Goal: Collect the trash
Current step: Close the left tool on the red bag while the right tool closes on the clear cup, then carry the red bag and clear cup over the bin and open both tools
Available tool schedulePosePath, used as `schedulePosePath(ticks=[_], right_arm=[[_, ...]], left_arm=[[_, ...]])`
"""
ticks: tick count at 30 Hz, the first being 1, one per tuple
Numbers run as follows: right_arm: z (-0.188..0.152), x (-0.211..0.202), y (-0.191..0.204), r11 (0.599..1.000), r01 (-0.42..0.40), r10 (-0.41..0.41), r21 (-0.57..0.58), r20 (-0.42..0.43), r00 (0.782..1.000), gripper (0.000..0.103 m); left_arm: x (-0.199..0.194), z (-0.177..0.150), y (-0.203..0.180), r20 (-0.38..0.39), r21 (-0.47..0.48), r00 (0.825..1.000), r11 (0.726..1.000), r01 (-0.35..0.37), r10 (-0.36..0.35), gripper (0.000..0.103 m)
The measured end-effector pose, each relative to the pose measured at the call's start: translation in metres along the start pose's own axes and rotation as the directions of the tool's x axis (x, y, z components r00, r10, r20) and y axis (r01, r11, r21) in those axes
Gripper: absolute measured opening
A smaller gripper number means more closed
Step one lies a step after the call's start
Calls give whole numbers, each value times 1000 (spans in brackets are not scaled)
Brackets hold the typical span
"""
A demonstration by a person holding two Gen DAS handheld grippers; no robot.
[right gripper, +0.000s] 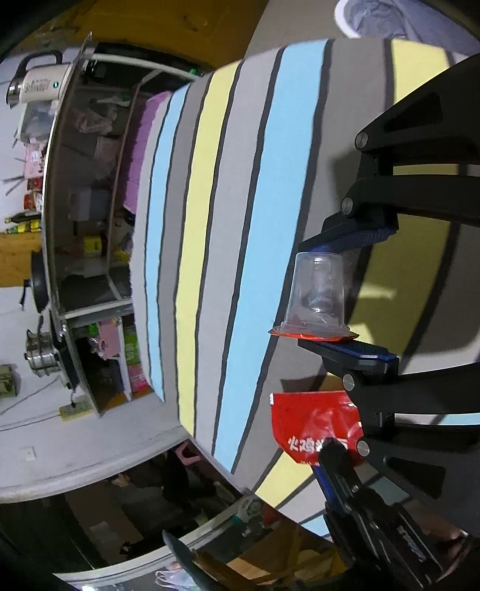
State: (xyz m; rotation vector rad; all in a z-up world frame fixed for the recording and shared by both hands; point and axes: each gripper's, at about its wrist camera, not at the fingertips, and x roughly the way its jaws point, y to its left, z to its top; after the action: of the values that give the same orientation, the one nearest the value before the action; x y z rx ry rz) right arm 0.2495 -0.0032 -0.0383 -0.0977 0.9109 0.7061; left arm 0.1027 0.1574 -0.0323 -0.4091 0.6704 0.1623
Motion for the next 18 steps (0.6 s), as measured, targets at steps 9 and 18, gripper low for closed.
schedulePosePath(ticks=[9,18], right_arm=[[-22,-56,-25,998,46,-49,47,69,996,44],[-45,-107,-58,987,120,-133,110,121,984,44]], left_arm=[[-5,-1,-46,-2,86,999,995,48,-48,14],[-3,-4,-109,-25,189,992,973,129,-127,14]])
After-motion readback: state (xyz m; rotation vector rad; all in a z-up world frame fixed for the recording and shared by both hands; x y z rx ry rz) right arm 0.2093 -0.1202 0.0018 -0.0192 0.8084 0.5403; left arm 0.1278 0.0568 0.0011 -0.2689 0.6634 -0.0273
